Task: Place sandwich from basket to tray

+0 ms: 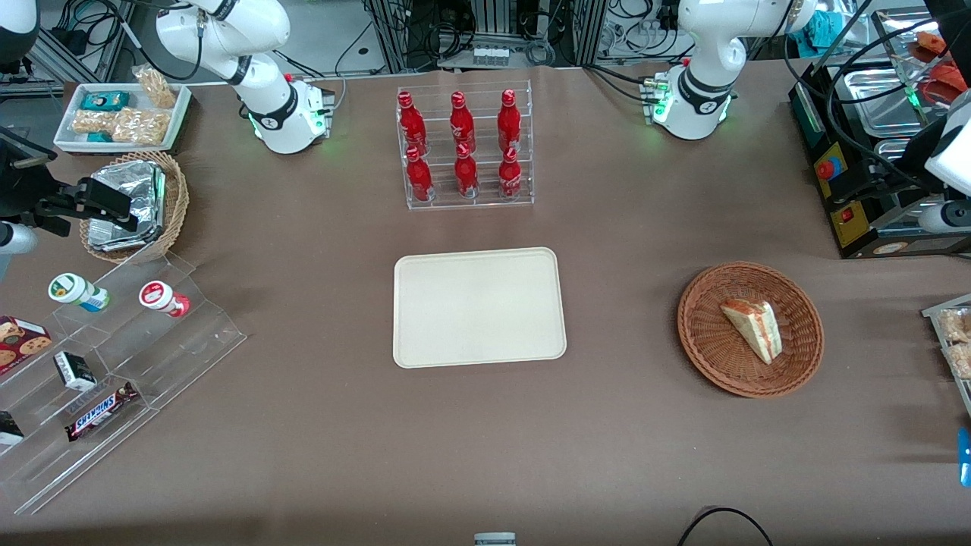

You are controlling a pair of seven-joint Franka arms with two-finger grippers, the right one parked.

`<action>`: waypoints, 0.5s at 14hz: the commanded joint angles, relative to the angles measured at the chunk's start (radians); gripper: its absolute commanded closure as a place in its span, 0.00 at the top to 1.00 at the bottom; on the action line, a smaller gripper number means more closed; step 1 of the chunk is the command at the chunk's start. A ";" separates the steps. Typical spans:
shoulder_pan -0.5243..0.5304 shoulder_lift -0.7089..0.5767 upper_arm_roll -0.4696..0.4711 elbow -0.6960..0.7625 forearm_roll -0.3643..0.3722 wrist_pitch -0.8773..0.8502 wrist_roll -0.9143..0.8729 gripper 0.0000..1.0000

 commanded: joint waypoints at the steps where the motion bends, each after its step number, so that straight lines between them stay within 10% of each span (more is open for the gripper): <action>1: -0.003 -0.007 -0.003 0.011 0.007 -0.025 0.014 1.00; 7: -0.003 -0.007 -0.002 0.011 -0.024 -0.033 0.003 1.00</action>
